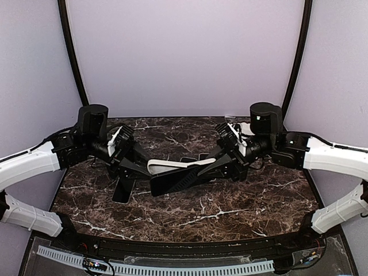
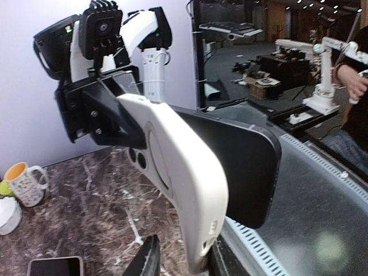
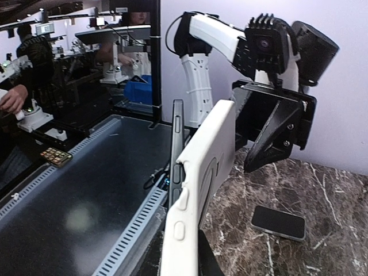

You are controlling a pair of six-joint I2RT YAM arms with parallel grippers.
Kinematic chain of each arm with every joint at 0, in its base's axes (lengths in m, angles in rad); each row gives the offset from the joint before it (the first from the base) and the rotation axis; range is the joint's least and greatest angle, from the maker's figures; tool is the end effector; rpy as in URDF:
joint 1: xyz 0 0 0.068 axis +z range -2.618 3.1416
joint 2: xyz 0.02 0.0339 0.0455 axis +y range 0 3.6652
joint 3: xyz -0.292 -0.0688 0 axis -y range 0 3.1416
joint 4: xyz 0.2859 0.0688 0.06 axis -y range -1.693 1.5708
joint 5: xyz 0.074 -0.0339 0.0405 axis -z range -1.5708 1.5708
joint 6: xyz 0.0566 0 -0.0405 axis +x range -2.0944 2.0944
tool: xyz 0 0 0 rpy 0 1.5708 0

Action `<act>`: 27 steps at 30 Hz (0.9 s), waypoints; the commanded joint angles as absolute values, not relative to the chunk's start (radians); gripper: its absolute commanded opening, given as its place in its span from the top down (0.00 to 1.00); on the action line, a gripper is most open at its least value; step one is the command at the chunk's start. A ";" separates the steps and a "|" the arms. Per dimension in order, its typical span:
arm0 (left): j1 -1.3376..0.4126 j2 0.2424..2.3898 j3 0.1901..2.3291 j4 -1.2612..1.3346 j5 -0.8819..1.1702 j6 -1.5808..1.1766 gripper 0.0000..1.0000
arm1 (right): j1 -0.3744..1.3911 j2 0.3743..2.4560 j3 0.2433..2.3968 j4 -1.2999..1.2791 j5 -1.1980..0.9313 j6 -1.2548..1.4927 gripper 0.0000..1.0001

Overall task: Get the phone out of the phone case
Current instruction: Remove the bottom left corner of the phone case, then pass from the right arm to the left

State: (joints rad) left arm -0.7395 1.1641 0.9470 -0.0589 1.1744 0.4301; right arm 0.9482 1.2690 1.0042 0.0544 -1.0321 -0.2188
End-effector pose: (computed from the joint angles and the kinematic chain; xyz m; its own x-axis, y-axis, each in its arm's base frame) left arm 0.1782 -0.2332 0.3526 0.1989 0.0365 -0.9793 0.9165 -0.3610 0.1727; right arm 0.1504 0.2928 0.3539 0.0778 -0.0825 -0.9935 -0.9111 -0.4105 -0.0373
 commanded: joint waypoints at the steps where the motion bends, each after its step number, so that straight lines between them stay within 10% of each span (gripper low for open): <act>1: -0.723 1.094 0.924 -0.005 0.756 0.516 0.66 | 0.951 1.214 1.035 0.027 -0.936 -0.301 1.00; 9: -0.686 1.005 0.846 -0.015 0.378 0.622 0.72 | 0.904 1.095 0.900 0.114 -0.490 -0.390 1.00; 27: -0.664 0.998 0.804 0.009 0.836 0.656 0.68 | 0.934 1.242 0.977 0.132 -0.481 -0.491 1.00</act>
State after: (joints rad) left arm -0.6647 0.9833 0.7956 -0.0311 0.7422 0.6872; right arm 0.9184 1.2434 0.9241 0.0082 -0.4332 -0.4793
